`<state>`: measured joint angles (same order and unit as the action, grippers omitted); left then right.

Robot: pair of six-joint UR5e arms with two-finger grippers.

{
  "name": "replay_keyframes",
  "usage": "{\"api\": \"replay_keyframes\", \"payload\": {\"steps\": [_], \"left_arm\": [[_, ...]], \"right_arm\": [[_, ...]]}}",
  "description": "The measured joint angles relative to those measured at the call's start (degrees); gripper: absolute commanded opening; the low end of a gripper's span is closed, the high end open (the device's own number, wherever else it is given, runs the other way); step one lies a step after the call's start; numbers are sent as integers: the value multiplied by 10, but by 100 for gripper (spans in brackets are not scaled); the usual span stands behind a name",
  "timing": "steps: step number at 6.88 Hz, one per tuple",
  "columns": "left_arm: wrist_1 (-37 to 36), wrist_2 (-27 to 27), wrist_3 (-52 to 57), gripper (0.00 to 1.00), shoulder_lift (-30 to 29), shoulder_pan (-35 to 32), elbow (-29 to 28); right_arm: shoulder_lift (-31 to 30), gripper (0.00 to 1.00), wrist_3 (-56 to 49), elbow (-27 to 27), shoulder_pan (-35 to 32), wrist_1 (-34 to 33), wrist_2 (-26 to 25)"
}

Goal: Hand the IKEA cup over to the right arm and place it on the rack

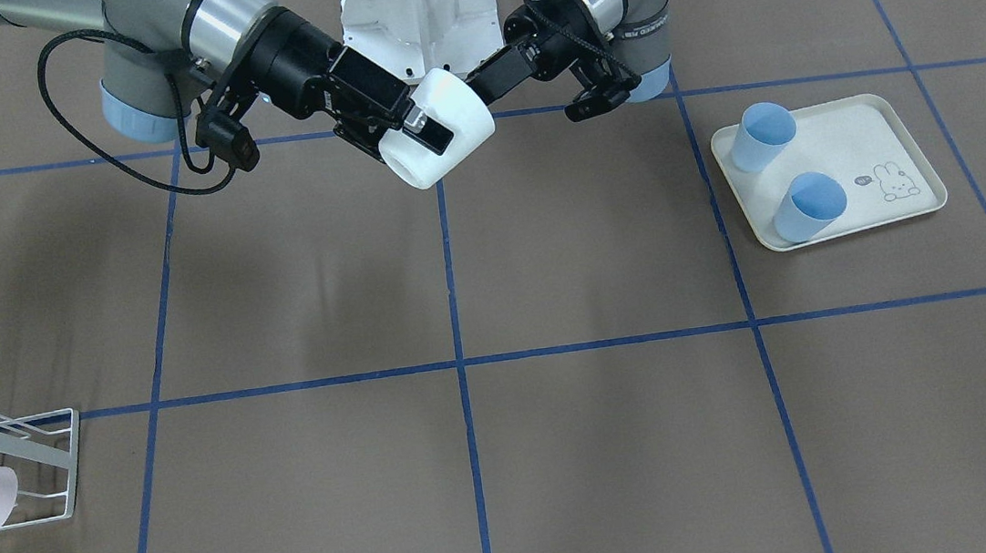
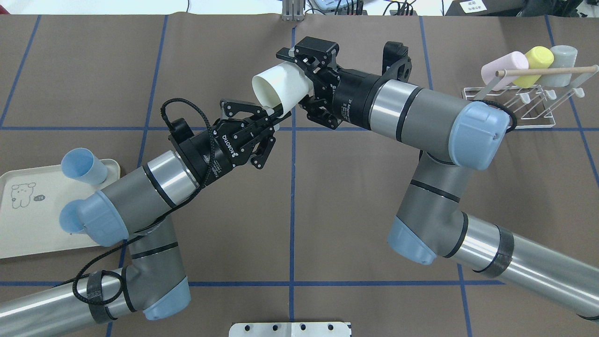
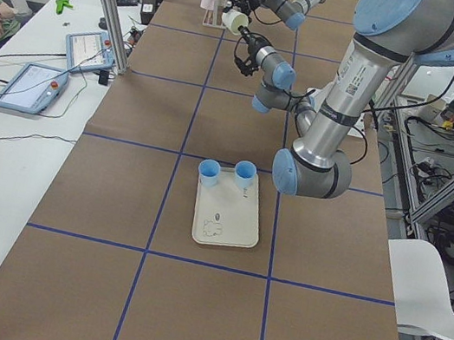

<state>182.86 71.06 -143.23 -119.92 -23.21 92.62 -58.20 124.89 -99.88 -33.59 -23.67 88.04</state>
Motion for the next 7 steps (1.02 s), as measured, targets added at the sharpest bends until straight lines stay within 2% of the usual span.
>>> {"api": "replay_keyframes", "payload": {"steps": [4, 7], "left_arm": [[3, 0, 1, 100, 6, -4, 6], [5, 1, 15, 100, 10, -6, 5]], "right_arm": [[-4, 0, -6, 1, -8, 6, 0], [-9, 0, -46, 18, -46, 3, -15]]}}
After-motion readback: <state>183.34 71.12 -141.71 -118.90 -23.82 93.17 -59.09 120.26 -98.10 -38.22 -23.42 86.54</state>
